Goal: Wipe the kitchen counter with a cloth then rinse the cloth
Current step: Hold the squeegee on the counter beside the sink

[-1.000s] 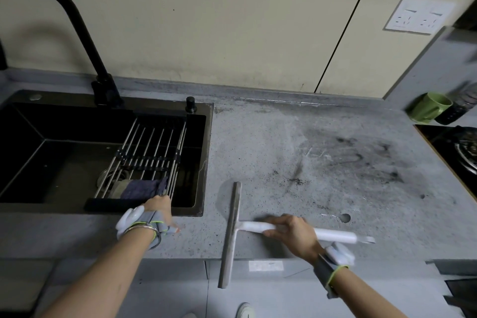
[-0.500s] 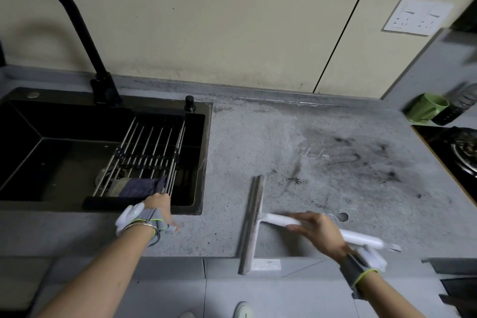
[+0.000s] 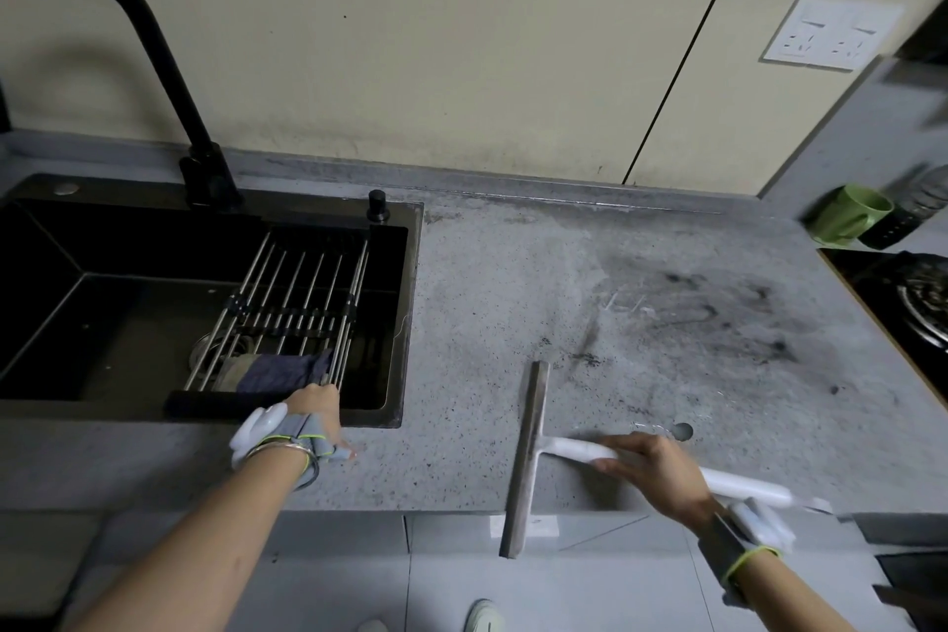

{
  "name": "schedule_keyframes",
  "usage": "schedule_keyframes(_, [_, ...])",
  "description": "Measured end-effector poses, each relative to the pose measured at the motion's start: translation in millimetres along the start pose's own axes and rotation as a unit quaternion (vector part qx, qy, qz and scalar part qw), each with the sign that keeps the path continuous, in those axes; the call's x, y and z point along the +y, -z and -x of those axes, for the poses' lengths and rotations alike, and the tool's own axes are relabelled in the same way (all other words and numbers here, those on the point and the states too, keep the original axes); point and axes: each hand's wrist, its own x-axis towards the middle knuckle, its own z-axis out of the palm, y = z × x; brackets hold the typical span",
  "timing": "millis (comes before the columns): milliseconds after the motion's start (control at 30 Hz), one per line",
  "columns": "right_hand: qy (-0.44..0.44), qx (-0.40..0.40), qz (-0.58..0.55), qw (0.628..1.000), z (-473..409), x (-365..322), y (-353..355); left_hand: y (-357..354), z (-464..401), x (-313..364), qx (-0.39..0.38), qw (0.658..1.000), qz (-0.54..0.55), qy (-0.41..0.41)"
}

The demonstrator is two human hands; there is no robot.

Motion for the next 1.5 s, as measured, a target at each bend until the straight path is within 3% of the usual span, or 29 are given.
schedule_keyframes(567, [0.105, -0.041, 0.020, 0.993, -28.1, -89.1, -45.4, 1.2, 5.9, 0.0, -0.005, 1.000, 0.028, 0.009])
schedule_keyframes(833, [0.039, -0.011, -0.028, 0.999, -12.3, -38.3, -2.0, 3.4, 7.6, 2.9, -0.007, 1.000, 0.011, 0.005])
schedule_keyframes(1133, [-0.036, -0.015, 0.001, 0.999, 17.5, 31.1, 29.1, 7.8, 6.8, 5.7, -0.017, 1.000, 0.004, 0.007])
schedule_keyframes(1500, [0.001, -0.032, 0.015, 0.999, -4.0, 3.3, 3.6, 7.8, 7.6, 6.1, -0.018, 1.000, 0.009, 0.013])
